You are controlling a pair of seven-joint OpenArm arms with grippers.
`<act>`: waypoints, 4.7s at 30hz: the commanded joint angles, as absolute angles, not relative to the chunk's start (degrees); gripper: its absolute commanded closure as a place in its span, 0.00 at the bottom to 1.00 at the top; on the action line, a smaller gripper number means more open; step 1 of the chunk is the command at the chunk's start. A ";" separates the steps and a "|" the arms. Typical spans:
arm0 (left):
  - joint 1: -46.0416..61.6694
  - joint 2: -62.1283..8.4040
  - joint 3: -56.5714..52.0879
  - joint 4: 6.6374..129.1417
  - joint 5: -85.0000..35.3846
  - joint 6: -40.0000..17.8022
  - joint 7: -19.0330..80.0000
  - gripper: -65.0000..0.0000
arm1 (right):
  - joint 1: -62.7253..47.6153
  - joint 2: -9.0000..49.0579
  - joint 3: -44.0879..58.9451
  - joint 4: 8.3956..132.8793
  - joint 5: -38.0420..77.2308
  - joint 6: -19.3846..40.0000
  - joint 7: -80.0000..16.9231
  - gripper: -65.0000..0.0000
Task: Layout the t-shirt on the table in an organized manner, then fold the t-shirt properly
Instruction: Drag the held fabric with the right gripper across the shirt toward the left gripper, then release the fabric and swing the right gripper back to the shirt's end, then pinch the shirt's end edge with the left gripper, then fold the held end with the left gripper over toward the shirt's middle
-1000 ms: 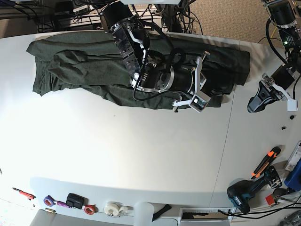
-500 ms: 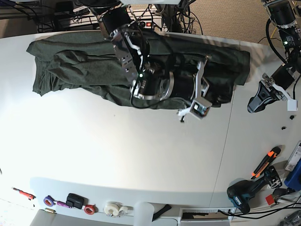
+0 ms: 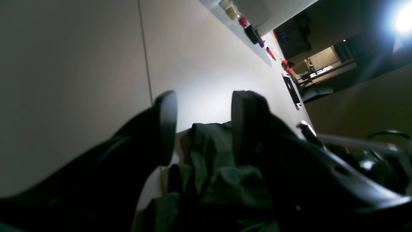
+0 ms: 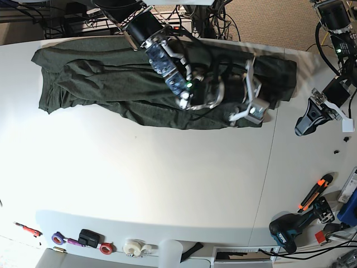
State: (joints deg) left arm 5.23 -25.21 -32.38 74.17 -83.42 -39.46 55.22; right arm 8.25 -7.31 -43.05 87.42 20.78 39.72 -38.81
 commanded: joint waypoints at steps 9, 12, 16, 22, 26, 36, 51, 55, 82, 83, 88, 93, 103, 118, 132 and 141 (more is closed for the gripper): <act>4.58 -26.33 -32.75 75.02 -85.00 -40.00 54.00 0.60 | 9.37 -8.14 -45.01 88.38 10.94 40.00 -28.40 0.99; 4.58 -26.33 -32.75 75.02 -85.00 -40.00 54.02 0.60 | 9.37 -8.14 -45.01 88.38 9.98 40.00 -25.32 0.83; 4.60 -26.33 -32.77 75.02 -85.00 -40.00 54.06 0.60 | 9.39 -8.14 -45.01 88.38 10.00 40.00 -22.41 0.78; 4.60 -26.41 -32.77 75.02 -85.00 -40.00 54.04 0.60 | 10.66 -8.14 -43.05 91.33 6.81 40.00 -24.86 0.78; 4.64 -26.76 -32.82 75.02 -85.00 -40.00 54.04 0.60 | 10.59 -8.14 -33.23 101.95 4.51 38.06 -33.63 0.78; 7.42 -27.31 -32.77 75.02 -85.00 -40.00 60.45 0.49 | 1.80 -6.74 2.37 121.62 21.08 40.00 -44.07 0.78; 18.33 -32.53 -32.23 75.02 -85.00 -38.37 68.60 0.49 | -12.69 -0.12 42.00 122.17 43.97 40.00 -53.76 0.78; 18.06 -32.53 -26.92 75.02 -85.00 -36.82 67.81 0.49 | -13.82 -0.14 50.02 122.17 46.74 40.00 -54.39 0.78; 8.78 -31.22 -14.74 75.02 -74.26 -29.34 59.27 0.34 | -14.46 -0.16 61.12 122.15 49.93 40.00 -57.06 0.78; 8.56 -31.16 -14.74 75.02 -72.79 -28.34 59.07 0.34 | -14.46 -0.19 61.12 122.15 49.98 40.00 -57.04 0.78; 8.58 -31.29 -14.74 75.02 -71.50 -28.03 59.27 0.34 | -14.46 -0.16 61.12 122.15 50.13 40.00 -57.06 0.78; 8.71 -31.29 -14.00 75.02 -71.35 -28.03 61.14 0.34 | -14.44 -0.19 61.12 122.15 50.13 40.00 -57.25 0.78; 8.58 -31.16 -6.15 75.02 -70.00 -28.03 61.01 0.35 | -14.46 -0.16 61.12 122.15 50.11 40.00 -57.47 0.78; 8.58 -31.27 -6.17 75.02 -69.58 -28.05 62.15 0.61 | -14.44 -0.16 61.12 122.15 50.11 40.00 -57.91 0.78; 7.57 -28.08 -6.17 85.30 -85.00 -40.00 64.66 1.00 | -14.41 -0.16 61.12 122.15 48.01 40.00 -58.22 0.78; 2.87 -18.50 -3.18 93.12 -79.64 -40.00 62.61 1.00 | -14.41 -0.16 61.12 122.15 44.95 40.00 -57.71 0.78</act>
